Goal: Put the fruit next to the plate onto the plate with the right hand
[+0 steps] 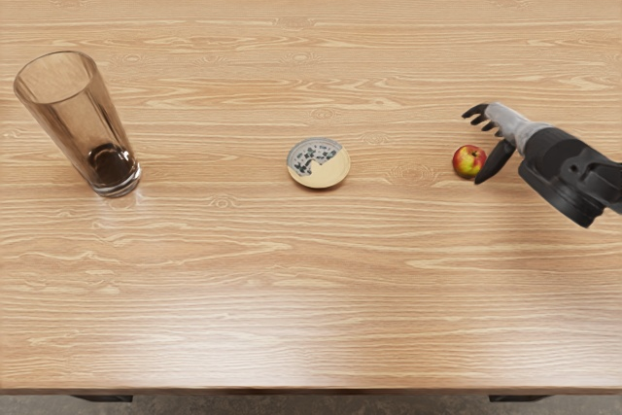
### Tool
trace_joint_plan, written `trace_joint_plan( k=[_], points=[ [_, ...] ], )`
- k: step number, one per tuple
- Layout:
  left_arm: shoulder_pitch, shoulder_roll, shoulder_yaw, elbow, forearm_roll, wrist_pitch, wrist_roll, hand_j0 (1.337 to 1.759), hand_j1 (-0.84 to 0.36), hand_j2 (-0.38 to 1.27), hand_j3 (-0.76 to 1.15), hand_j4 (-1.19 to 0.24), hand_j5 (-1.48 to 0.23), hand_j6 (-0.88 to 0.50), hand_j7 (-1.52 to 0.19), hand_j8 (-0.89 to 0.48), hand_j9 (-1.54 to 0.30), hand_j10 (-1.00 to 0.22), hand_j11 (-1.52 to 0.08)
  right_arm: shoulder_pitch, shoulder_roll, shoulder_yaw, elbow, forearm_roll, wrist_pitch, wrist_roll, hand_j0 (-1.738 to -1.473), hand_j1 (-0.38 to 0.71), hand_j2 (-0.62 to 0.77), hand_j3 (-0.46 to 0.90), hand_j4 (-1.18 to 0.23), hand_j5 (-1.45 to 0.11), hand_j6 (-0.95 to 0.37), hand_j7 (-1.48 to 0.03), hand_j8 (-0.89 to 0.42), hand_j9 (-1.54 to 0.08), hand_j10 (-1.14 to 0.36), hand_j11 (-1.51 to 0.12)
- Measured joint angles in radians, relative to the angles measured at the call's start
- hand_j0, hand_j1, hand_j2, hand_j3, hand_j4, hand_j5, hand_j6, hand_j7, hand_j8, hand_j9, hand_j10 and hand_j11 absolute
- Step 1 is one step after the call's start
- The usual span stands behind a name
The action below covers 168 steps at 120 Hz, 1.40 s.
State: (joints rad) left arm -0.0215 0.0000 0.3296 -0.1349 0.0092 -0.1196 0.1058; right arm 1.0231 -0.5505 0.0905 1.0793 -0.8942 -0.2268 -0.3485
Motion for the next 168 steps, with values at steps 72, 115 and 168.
trace_joint_plan(
  k=[72,115,168],
  points=[
    [0.0,0.0,0.0,0.0,0.0,0.0,0.0,1.658,0.06,0.05,0.0,-0.24,-0.32,-0.24,-0.32,-0.24,-0.32,-0.24,-0.32,0.034,-0.075,0.047,0.105,0.057,0.192,-0.001,-1.655,0.26,0.21,0.0,-0.64,-0.84,-0.47,-0.84,-0.43,-0.85,-0.62,-0.85],
    [0.0,0.0,0.002,0.005,-0.001,0.0,0.0,1.658,0.06,0.05,0.0,-0.24,-0.32,-0.24,-0.32,-0.24,-0.32,-0.24,-0.32,0.044,-0.008,0.111,0.142,0.087,0.237,-0.003,-1.651,0.2,0.09,0.0,-0.7,-0.94,-0.44,-0.93,-0.4,-0.95,-0.6,-0.95],
    [0.0,0.0,0.003,0.008,-0.002,0.0,0.0,1.658,0.06,0.05,0.0,-0.24,-0.31,-0.24,-0.31,-0.24,-0.31,-0.24,-0.31,0.065,0.26,0.204,0.03,0.102,0.232,0.004,-1.653,0.23,0.14,0.0,-0.71,-0.98,-0.42,-0.94,-0.39,-0.97,-0.59,-0.99]
  ],
)
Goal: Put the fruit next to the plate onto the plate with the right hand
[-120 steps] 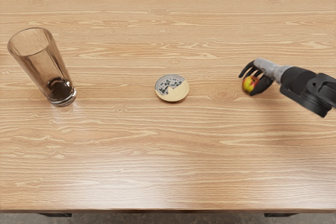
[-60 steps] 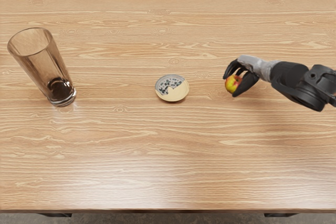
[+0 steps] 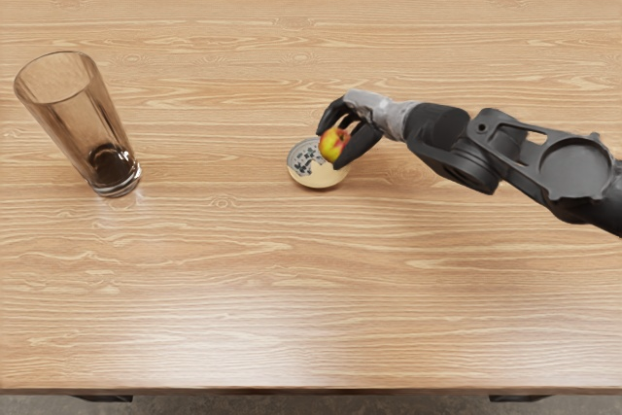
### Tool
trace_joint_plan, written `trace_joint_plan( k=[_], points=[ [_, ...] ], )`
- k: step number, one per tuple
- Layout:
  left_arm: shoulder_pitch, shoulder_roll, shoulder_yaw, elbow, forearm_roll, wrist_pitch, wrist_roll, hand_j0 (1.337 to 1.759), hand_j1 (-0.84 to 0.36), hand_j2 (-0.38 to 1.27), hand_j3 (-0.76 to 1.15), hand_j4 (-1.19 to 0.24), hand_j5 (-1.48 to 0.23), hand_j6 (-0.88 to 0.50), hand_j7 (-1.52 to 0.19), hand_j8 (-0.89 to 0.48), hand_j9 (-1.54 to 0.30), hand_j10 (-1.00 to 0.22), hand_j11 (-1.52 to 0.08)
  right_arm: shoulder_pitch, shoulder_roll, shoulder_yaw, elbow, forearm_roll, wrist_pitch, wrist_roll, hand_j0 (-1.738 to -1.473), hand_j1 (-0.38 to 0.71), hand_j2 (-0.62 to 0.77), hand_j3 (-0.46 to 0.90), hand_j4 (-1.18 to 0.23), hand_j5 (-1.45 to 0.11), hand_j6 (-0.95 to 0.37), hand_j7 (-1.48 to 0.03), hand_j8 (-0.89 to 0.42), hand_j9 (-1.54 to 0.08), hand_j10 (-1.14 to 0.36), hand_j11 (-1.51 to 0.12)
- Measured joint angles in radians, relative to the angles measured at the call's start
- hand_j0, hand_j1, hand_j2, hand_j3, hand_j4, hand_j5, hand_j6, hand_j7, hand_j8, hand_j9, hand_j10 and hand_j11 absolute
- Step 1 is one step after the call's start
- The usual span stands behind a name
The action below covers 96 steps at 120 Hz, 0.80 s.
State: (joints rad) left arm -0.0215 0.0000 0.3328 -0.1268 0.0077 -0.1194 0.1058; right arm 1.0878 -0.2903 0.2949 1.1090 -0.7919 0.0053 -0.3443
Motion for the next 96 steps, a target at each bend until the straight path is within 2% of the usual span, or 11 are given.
trace_joint_plan(
  k=[18,39,50,56,74,96],
  points=[
    [0.0,0.0,0.0,0.001,0.0,0.0,0.0,1.658,0.06,0.05,0.0,-0.24,-0.32,-0.24,-0.32,-0.24,-0.32,-0.24,-0.32,0.008,0.088,0.002,-0.091,0.0,-0.003,0.003,-1.655,0.24,0.17,0.0,-0.7,-0.98,-0.41,-0.94,-0.38,-0.99,-0.59,-1.0],
    [0.0,0.0,0.0,0.001,0.0,0.0,0.0,1.658,0.06,0.05,0.0,-0.24,-0.32,-0.24,-0.32,-0.24,-0.32,-0.24,-0.32,0.008,0.133,-0.005,-0.14,-0.002,-0.004,0.006,-1.653,0.22,0.1,0.0,-0.71,-0.97,-0.4,-0.94,-0.37,-0.97,-0.59,-0.99],
    [0.0,0.0,0.0,0.001,0.0,0.0,0.0,1.658,0.06,0.05,0.0,-0.24,-0.32,-0.24,-0.32,-0.24,-0.32,-0.24,-0.32,0.005,0.147,-0.009,-0.156,-0.009,-0.005,0.004,-1.654,0.23,0.15,0.0,-0.68,-0.92,-0.43,-0.9,-0.4,-0.93,-0.6,-0.94],
    [0.0,0.0,0.0,0.001,0.0,0.0,0.0,1.658,0.06,0.05,0.0,-0.24,-0.32,-0.24,-0.32,-0.24,-0.32,-0.24,-0.32,0.003,0.151,-0.01,-0.162,-0.012,-0.018,0.001,-1.655,0.2,0.12,0.0,-0.62,-0.83,-0.42,-0.81,-0.39,-0.83,-0.55,-0.84],
    [0.0,0.0,0.0,0.001,0.0,0.0,0.0,1.658,0.06,0.05,0.0,-0.24,-0.32,-0.24,-0.32,-0.24,-0.32,-0.24,-0.32,0.003,0.155,-0.011,-0.16,-0.016,-0.084,-0.004,-1.657,-0.05,0.05,0.0,-0.33,-0.44,-0.23,-0.43,-0.22,-0.44,-0.3,-0.45],
    [0.008,0.0,0.0,-0.003,0.0,0.0,0.0,1.658,0.06,0.05,0.0,-0.24,-0.32,-0.24,-0.32,-0.24,-0.32,-0.24,-0.32,0.009,0.095,0.0,-0.093,-0.005,-0.092,-0.005,-1.657,-0.19,0.02,0.0,-0.16,-0.22,-0.12,-0.21,-0.12,-0.22,-0.15,-0.22]
  ],
)
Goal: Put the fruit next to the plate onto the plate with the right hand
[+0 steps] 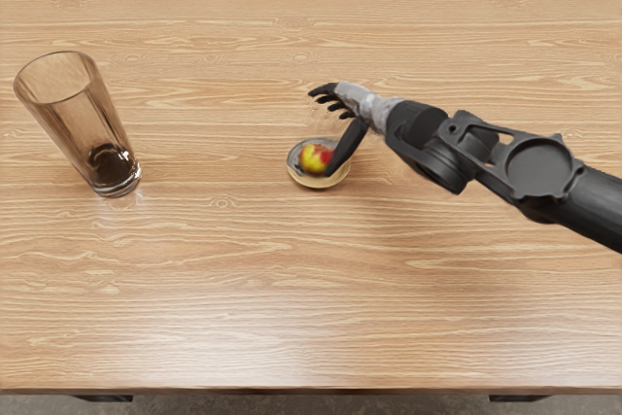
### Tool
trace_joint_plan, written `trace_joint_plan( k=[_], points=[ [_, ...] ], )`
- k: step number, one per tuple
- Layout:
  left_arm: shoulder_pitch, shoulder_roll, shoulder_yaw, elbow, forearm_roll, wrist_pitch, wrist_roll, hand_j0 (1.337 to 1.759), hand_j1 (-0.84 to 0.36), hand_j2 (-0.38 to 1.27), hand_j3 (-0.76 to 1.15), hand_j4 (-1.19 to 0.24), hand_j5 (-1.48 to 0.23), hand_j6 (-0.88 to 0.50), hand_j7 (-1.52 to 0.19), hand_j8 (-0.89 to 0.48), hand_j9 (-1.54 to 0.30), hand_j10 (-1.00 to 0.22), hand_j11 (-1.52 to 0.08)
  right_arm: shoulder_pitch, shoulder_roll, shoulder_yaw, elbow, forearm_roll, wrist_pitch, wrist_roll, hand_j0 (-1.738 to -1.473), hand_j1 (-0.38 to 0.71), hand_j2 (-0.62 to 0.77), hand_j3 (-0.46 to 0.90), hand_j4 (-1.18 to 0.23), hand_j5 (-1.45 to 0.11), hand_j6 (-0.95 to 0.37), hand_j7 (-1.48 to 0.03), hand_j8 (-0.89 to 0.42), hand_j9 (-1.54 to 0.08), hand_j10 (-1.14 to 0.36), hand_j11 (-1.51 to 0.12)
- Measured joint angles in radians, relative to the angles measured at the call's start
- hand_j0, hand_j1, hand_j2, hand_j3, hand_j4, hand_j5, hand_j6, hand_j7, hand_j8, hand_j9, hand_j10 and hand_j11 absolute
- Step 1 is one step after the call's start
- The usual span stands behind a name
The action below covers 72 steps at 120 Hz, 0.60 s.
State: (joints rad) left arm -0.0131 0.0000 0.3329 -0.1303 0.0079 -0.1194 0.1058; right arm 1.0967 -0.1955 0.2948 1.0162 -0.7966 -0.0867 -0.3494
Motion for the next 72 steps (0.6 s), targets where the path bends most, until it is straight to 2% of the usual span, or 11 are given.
trace_joint_plan(
  k=[17,32,44,51,61,72],
  points=[
    [-0.004,0.0,0.0,-0.004,0.001,0.0,0.0,1.658,0.06,0.05,0.0,-0.24,-0.32,-0.24,-0.32,-0.24,-0.32,-0.24,-0.32,0.001,-0.151,0.044,0.122,0.073,0.087,0.005,-1.658,-0.24,0.0,0.0,-0.1,-0.14,-0.09,-0.14,-0.08,-0.14,-0.1,-0.14],
    [0.003,0.0,-0.002,0.001,0.0,0.001,0.0,1.658,0.06,0.05,0.0,-0.24,-0.31,-0.24,-0.31,-0.24,-0.31,-0.24,-0.31,-0.007,-0.316,0.097,0.169,0.183,0.287,0.011,-1.658,-0.27,0.0,0.0,-0.08,-0.1,-0.07,-0.1,-0.07,-0.1,-0.07,-0.1],
    [0.011,0.0,0.001,0.003,0.0,0.0,0.0,1.658,0.06,0.05,0.0,-0.24,-0.31,-0.24,-0.31,-0.24,-0.31,-0.24,-0.31,-0.013,-0.445,0.111,0.17,0.297,0.483,0.016,-1.658,-0.28,0.0,0.0,-0.06,-0.08,-0.06,-0.08,-0.06,-0.08,-0.06,-0.08],
    [0.012,0.0,0.002,0.004,0.0,0.0,0.0,1.658,0.06,0.05,0.0,-0.24,-0.31,-0.24,-0.31,-0.24,-0.31,-0.24,-0.31,-0.016,-0.506,0.114,0.15,0.355,0.575,0.049,-1.658,-0.28,0.0,0.0,-0.06,-0.08,-0.06,-0.08,-0.05,-0.08,-0.06,-0.08],
    [0.013,0.0,0.002,0.004,0.0,0.001,0.0,1.658,0.06,0.05,0.0,-0.24,-0.31,-0.24,-0.31,-0.24,-0.31,-0.24,-0.31,-0.021,-0.56,0.116,0.112,0.406,0.643,0.085,-1.658,-0.29,-0.01,0.0,-0.05,-0.07,-0.05,-0.07,-0.05,-0.07,-0.05,-0.07],
    [0.013,0.0,0.002,0.005,-0.001,0.001,0.0,1.658,0.06,0.05,0.0,-0.24,-0.31,-0.24,-0.31,-0.24,-0.31,-0.24,-0.31,-0.025,-0.589,0.117,0.09,0.432,0.675,0.103,-1.658,-0.29,-0.01,0.0,-0.05,-0.07,-0.05,-0.07,-0.05,-0.07,-0.05,-0.07]
  ],
)
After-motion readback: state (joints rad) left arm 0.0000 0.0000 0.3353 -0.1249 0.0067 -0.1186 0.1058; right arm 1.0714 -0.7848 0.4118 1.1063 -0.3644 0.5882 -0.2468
